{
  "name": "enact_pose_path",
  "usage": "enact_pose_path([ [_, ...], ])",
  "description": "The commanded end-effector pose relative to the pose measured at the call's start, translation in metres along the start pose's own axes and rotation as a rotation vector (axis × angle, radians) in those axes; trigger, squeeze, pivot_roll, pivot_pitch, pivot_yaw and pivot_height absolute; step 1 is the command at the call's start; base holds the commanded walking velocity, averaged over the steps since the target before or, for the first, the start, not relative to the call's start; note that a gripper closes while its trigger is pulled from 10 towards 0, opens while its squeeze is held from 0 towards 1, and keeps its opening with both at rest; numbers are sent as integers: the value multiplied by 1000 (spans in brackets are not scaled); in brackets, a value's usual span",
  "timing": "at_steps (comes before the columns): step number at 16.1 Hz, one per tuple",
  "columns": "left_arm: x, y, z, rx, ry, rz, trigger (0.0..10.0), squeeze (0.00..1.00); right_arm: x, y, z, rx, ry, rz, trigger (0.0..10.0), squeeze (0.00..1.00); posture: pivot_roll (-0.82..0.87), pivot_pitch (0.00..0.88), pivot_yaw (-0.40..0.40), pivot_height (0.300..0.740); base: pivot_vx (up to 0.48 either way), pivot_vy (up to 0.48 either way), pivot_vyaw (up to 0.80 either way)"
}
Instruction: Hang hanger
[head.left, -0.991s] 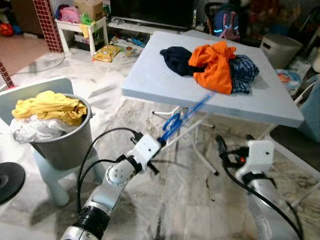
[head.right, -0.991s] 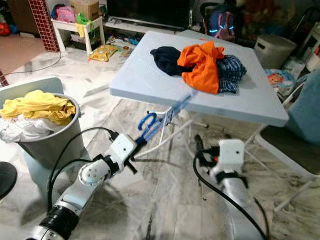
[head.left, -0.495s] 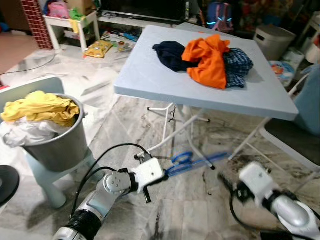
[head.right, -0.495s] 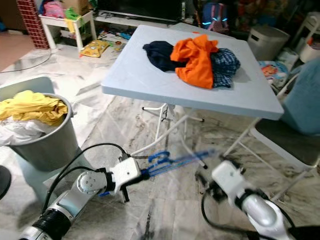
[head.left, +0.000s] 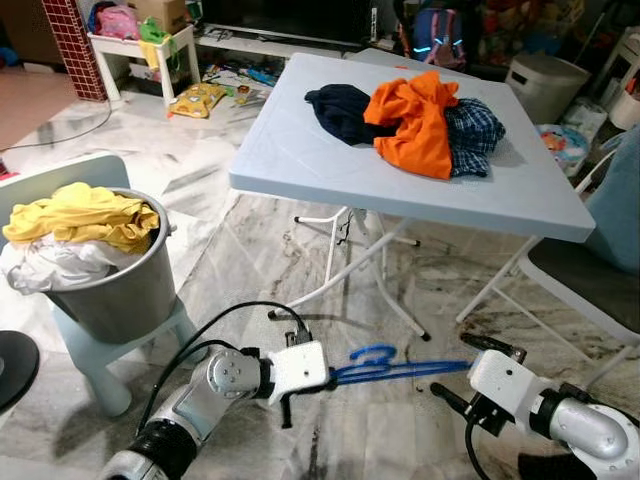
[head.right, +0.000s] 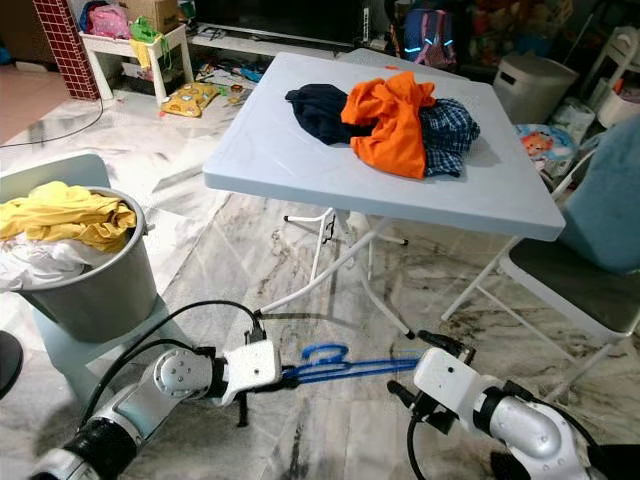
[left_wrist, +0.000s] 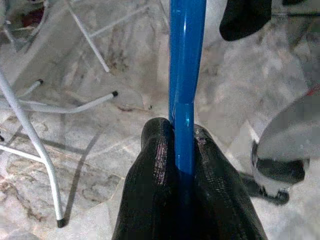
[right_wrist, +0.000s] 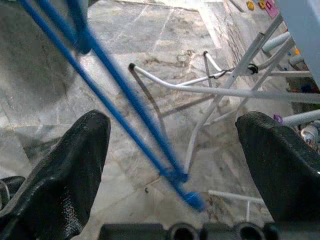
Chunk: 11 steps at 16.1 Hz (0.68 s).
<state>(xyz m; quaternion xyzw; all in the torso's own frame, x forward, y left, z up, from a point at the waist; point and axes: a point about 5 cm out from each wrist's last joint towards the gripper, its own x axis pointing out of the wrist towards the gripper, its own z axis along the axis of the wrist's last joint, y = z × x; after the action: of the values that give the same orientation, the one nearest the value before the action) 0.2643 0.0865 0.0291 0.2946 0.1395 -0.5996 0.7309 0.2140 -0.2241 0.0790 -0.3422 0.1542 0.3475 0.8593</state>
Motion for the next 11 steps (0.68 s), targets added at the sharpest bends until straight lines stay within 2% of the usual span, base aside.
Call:
enact_pose_path([
  [1,3,2,6,48,-9,-17,10000,0,1,0,4,-33,-11,24,10000,0,77,0,-105,740,0,0,0],
  [3,5,0,7,61,-22,-36,10000,0,4,2,6,-80,-13,75,10000,0,74,0,-101,740,0,0,0],
  [5,7,0,9,77,-29,-49,10000,0,7,5,7,-113,-8,141,9490,0,71,0,-98,740,0,0,0],
  [8,9,1,9,92,-35,-54,10000,0,11,7,8,-140,0,188,10000,0,72,0,-93,740,0,0,0],
  [9,9,1,9,95,-34,-54,10000,0,13,7,8,-142,8,202,9294,0,74,0,-91,740,0,0,0],
  [10,9,1,9,104,-33,-58,10000,0,16,11,0,-179,62,250,7294,0,76,0,-89,740,0,0,0],
  [11,10,1,9,107,-34,-60,10000,0,16,12,-6,-208,99,261,3216,0,78,0,-88,740,0,0,0],
])
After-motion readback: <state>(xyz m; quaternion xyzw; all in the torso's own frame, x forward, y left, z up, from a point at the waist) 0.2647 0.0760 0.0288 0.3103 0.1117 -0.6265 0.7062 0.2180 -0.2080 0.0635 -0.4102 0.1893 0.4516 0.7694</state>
